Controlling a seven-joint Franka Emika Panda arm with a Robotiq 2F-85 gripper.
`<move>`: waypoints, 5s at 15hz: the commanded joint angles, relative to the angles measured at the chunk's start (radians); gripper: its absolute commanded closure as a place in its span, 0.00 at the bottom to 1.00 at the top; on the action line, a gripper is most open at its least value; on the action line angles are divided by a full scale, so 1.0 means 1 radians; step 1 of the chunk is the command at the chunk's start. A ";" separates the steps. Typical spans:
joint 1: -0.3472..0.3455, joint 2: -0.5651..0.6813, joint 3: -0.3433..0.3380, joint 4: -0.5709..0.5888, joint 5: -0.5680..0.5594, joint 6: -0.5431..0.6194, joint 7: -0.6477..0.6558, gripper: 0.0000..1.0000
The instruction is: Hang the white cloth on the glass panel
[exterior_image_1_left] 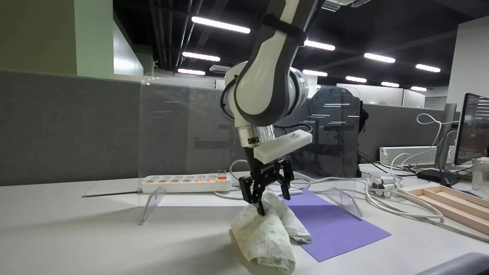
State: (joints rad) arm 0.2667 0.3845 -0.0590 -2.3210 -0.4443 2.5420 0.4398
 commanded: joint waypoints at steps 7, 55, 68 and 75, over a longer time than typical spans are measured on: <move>0.043 0.040 -0.024 -0.004 0.025 0.042 0.084 0.67; -0.016 -0.360 0.265 0.630 -0.080 -0.501 -0.025 0.99; -0.051 -0.343 0.255 0.744 -0.139 -0.497 0.042 0.99; -0.065 -0.351 0.239 0.698 -0.095 -0.471 0.040 0.99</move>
State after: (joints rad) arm 0.2121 0.0473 0.1951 -1.5948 -0.5816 2.0514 0.4552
